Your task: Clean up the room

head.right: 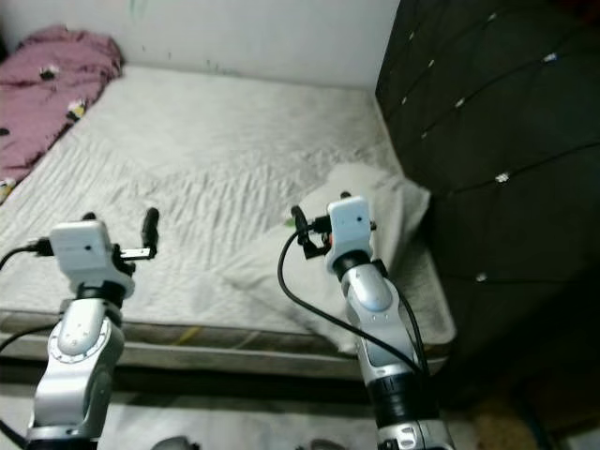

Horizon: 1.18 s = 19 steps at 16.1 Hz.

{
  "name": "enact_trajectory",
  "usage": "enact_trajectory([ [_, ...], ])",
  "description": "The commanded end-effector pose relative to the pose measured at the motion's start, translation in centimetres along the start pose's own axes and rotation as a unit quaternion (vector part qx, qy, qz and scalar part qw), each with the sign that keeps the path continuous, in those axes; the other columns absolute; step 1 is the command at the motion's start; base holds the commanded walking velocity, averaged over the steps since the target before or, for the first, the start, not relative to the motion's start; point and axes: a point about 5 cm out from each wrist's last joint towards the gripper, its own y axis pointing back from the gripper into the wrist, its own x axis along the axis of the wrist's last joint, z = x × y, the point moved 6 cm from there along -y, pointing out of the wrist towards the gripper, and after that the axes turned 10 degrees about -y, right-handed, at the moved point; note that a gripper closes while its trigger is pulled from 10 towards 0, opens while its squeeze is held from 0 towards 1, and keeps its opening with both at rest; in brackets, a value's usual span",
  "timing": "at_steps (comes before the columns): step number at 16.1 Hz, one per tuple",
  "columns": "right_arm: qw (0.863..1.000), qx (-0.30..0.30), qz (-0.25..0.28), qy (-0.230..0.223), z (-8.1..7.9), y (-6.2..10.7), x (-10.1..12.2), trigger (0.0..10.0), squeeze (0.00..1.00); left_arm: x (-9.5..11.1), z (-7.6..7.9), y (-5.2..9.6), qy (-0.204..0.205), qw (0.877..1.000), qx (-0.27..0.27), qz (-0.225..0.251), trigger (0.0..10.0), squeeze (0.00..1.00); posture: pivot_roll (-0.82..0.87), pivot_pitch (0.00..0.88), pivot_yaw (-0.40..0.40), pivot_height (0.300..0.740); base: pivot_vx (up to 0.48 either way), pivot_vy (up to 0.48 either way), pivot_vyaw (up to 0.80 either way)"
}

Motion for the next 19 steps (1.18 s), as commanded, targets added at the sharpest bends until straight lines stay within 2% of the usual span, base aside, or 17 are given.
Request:
enact_trajectory([
  [1, 1.0, -0.008, 0.002, 0.007, 0.86, 0.21, 0.27, 10.0, 0.0, 0.39, 0.84, 0.05, 0.013, 1.0, -0.009, 0.006, 10.0, 0.0, -0.02, 0.0, -0.052, 0.74, 0.0, 0.0, 0.0],
  [10, 1.0, -0.006, 0.002, 0.007, 0.75, 0.2, 0.15, 10.0, 0.0, 0.91, 1.52, 0.24, 0.025, 0.999, -0.036, 0.023, 10.0, 0.0, -0.02, 0.0, -0.053, 0.74, 0.0, 0.0, 0.0],
  [19, 1.0, -0.008, 0.005, 0.011, 0.69, 0.12, 0.33, 10.0, 0.0, 0.98, 1.52, 0.3, 0.024, 0.999, -0.039, 0.027, 10.0, 0.0, -0.02, 0.0, -0.051, 0.74, 0.33, 0.0, 0.0],
])
